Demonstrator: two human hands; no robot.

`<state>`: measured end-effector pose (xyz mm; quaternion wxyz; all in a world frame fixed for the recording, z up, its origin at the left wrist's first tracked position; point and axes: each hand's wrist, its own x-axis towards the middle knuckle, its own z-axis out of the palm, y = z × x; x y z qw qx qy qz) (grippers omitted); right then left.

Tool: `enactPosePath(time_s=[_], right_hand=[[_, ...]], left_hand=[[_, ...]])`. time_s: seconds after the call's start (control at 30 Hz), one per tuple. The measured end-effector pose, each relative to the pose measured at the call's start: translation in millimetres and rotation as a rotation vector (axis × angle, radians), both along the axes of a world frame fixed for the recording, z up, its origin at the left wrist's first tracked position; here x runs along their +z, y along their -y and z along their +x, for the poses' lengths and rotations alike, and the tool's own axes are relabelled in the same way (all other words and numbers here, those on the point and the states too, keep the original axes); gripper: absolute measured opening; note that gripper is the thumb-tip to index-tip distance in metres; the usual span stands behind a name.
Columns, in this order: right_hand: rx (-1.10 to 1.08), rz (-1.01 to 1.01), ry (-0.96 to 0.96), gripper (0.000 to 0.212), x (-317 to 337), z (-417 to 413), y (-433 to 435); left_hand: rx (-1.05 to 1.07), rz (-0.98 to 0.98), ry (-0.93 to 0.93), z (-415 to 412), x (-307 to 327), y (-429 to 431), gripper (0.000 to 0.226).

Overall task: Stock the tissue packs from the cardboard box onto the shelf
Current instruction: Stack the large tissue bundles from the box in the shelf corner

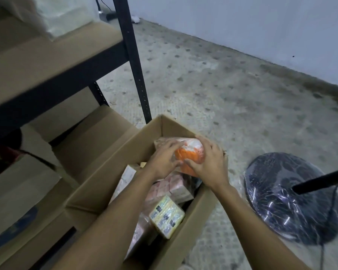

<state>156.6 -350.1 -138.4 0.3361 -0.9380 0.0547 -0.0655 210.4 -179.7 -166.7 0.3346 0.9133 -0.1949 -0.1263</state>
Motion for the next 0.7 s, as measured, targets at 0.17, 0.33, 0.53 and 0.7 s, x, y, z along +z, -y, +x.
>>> enactPosePath(time_s=[0.17, 0.33, 0.53, 0.7], right_hand=[[0.014, 0.057, -0.026, 0.065, -5, 3, -2], [0.067, 0.146, 0.011, 0.053, 3, -4, -4], [0.047, 0.260, 0.148, 0.049, 30, -13, -11], [0.056, 0.281, 0.228, 0.050, 67, -19, -14]], left_hand=[[0.048, -0.027, 0.054, 1, -9, -2, 0.070], [0.038, 0.009, 0.090, 1, 1, -9, 0.069], [0.033, -0.154, 0.050, -8, 33, -23, 0.067], [0.050, -0.290, 0.099, -25, 67, -31, 0.062]])
